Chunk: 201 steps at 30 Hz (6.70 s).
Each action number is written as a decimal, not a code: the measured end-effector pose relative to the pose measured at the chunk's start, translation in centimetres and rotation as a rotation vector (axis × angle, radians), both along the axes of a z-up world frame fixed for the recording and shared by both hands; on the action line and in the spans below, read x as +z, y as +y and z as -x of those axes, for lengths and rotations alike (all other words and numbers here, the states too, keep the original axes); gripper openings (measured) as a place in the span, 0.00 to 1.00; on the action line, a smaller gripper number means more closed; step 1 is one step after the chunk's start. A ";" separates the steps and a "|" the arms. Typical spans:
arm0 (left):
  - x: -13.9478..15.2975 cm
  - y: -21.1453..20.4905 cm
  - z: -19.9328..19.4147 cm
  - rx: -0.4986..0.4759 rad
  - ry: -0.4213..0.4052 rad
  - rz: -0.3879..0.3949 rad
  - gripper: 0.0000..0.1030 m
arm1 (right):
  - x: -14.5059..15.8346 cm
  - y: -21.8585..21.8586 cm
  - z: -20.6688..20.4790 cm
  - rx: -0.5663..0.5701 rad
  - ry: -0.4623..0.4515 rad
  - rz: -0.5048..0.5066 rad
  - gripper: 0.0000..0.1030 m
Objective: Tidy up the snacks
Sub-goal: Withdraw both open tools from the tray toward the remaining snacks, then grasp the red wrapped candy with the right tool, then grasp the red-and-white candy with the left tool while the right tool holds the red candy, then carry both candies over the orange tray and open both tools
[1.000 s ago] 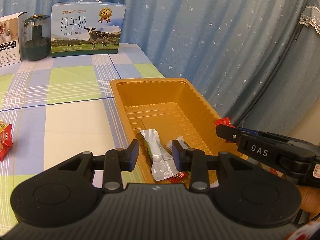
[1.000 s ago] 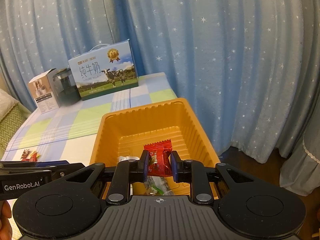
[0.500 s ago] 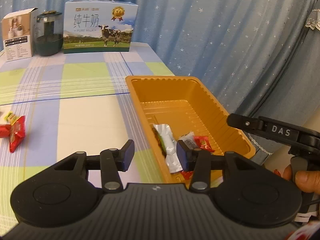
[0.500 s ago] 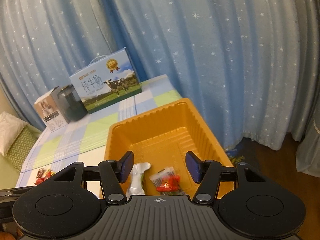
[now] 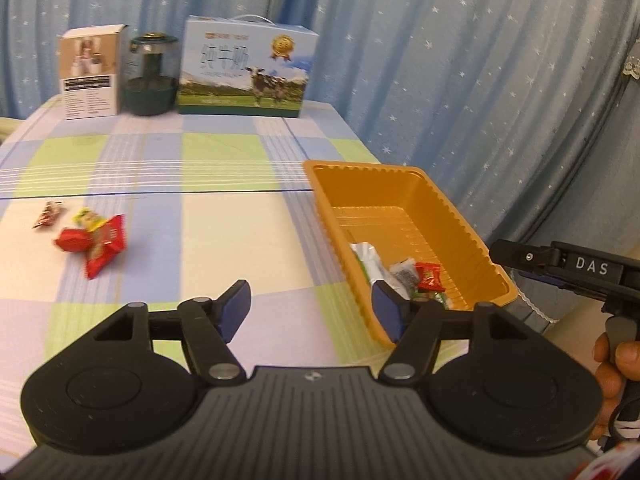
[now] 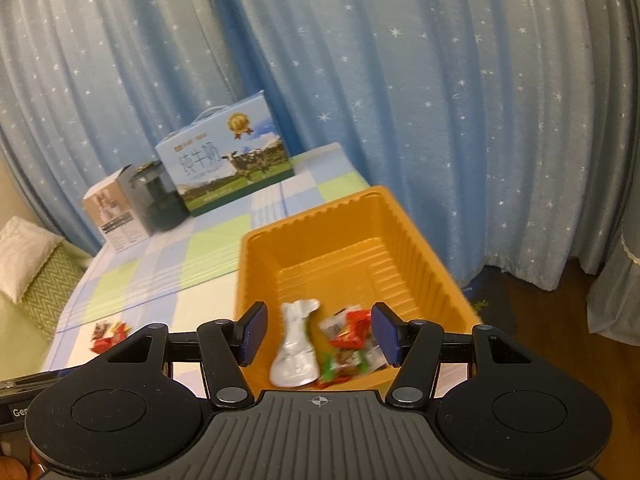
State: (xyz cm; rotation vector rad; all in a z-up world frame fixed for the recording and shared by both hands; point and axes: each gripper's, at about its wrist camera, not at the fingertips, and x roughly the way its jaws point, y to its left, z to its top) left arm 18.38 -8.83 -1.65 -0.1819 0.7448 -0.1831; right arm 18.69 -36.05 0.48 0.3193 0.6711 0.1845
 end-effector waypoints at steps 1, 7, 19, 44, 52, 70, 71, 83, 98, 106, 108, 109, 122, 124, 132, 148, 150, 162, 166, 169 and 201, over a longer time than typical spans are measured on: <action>0.1 0.4 0.4 0.008 0.001 0.000 0.65 | 0.2 0.4 0.3 0.008 -0.001 -0.001 0.56; 1.2 3.8 3.2 0.080 -0.017 0.003 0.71 | 0.7 3.3 1.7 0.060 0.002 -0.017 0.56; 2.1 10.1 7.6 0.201 -0.030 -0.030 0.74 | 0.8 9.2 3.5 0.161 0.011 -0.031 0.56; 1.6 17.4 9.9 0.334 -0.013 -0.042 0.76 | -0.4 17.2 3.6 0.296 0.036 -0.008 0.56; 0.8 19.6 8.3 0.334 -0.007 -0.064 0.77 | -1.7 20.0 2.3 0.352 0.024 0.001 0.56; -3.4 23.8 -0.2 0.292 0.015 -0.162 0.77 | -8.4 26.3 -4.8 0.479 -0.007 0.006 0.56; -3.6 23.9 -0.7 0.290 0.015 -0.165 0.77 | -8.7 26.6 -5.3 0.481 -0.005 0.002 0.56; -5.7 25.1 -5.3 0.280 0.037 -0.120 0.77 | -11.4 29.3 -9.9 0.497 0.008 -0.051 0.55; -6.6 25.9 -6.7 0.289 0.066 -0.094 0.77 | -13.4 31.0 -13.0 0.494 0.048 -0.072 0.36; -6.8 25.5 -6.9 0.275 0.076 -0.082 0.77 | -13.2 30.6 -12.5 0.483 0.040 -0.059 0.26; -7.0 25.2 -7.0 0.263 0.079 -0.074 0.77 | -12.8 30.3 -12.2 0.467 0.031 -0.030 0.25; -7.0 25.1 -7.1 0.257 0.080 -0.068 0.77 | -12.7 30.1 -12.1 0.459 0.028 -0.014 0.25; -8.3 21.6 -10.0 0.191 0.073 -0.009 0.60 | -11.4 26.8 -12.2 0.373 0.026 0.028 0.24; -8.8 21.2 -10.7 0.190 0.084 -0.014 0.55 | -11.4 26.5 -12.1 0.366 0.027 0.025 0.24; -10.1 20.7 -12.3 0.200 0.125 -0.045 0.36 | -11.3 26.3 -12.2 0.364 0.038 0.018 0.24; -9.8 20.8 -11.2 0.164 0.139 -0.025 0.24 | -11.5 26.3 -12.0 0.370 0.049 0.019 0.24; -9.6 20.5 -10.9 0.155 0.134 -0.034 0.24 | -11.5 26.2 -11.8 0.369 0.052 0.020 0.24; -8.8 18.6 -7.8 0.093 0.118 -0.024 0.23 | -11.2 24.9 -9.6 0.351 0.065 0.008 0.23; -8.4 18.1 -7.0 0.087 0.111 -0.028 0.23 | -10.7 24.2 -8.4 0.338 0.060 0.006 0.23; -8.0 17.9 -6.3 0.098 0.102 -0.027 0.23 | -10.2 23.2 -7.3 0.323 0.052 0.013 0.23; -1.9 10.1 6.5 0.136 0.062 0.066 0.23 | -4.5 12.6 6.3 0.153 0.041 -0.022 0.23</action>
